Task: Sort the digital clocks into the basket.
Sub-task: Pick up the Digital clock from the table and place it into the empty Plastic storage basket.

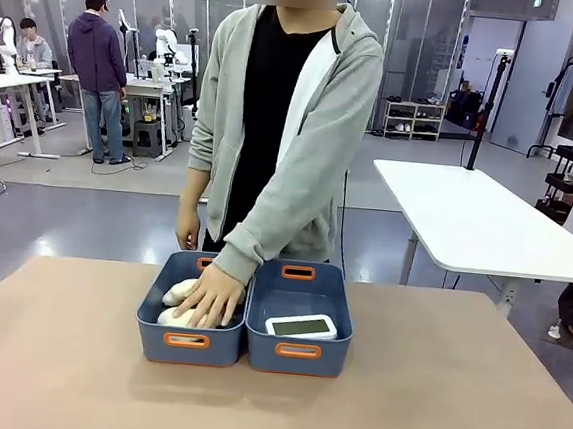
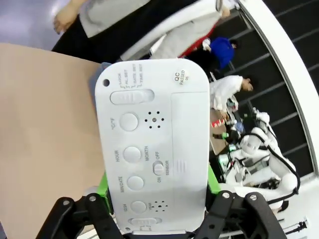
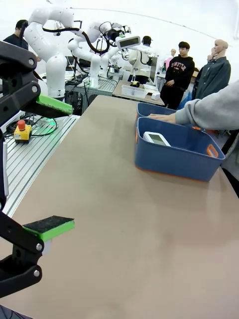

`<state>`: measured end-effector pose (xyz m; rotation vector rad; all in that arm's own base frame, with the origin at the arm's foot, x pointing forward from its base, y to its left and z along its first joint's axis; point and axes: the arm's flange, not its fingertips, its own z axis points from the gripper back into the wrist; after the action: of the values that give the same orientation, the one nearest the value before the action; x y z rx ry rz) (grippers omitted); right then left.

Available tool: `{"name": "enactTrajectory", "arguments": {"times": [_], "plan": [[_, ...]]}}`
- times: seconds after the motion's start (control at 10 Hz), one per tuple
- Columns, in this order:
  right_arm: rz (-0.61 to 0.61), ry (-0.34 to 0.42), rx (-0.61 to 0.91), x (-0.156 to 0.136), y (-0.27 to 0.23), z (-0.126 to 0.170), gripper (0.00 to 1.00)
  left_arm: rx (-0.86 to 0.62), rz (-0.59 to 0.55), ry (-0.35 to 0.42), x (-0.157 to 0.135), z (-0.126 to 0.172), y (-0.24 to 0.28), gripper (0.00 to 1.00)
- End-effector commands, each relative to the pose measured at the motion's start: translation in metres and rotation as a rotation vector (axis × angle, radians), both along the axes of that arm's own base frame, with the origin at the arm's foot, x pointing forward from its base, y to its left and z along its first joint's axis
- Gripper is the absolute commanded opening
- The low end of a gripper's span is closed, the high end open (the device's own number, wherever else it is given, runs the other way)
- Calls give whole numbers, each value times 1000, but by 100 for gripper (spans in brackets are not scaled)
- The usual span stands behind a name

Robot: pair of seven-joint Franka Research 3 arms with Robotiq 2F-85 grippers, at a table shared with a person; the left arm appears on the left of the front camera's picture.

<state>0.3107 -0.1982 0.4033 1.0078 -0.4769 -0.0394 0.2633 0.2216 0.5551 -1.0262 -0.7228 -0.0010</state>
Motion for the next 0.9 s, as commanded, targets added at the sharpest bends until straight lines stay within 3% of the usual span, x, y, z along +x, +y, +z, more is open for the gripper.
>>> {"name": "enactTrajectory", "arguments": {"times": [0.0, 0.3, 0.4, 0.5, 0.7, 0.8], "plan": [[3, 5, 0, 0, 1, 1, 100, 6, 20, -25, 18, -16, -18, 20], [3, 5, 0, 0, 1, 1, 100, 68, -34, -35, 40, 4, -44, 20], [3, 5, 0, 0, 1, 1, 100, 115, -84, -40, 55, 18, -74, 20], [3, 5, 0, 0, 1, 1, 100, 269, -145, -5, 82, 20, -123, 20], [3, 5, 0, 0, 1, 1, 100, 422, -130, 32, 141, 23, -249, 20], [3, 5, 0, 0, 1, 1, 100, 474, -207, 29, 152, 21, -303, 20]]}}
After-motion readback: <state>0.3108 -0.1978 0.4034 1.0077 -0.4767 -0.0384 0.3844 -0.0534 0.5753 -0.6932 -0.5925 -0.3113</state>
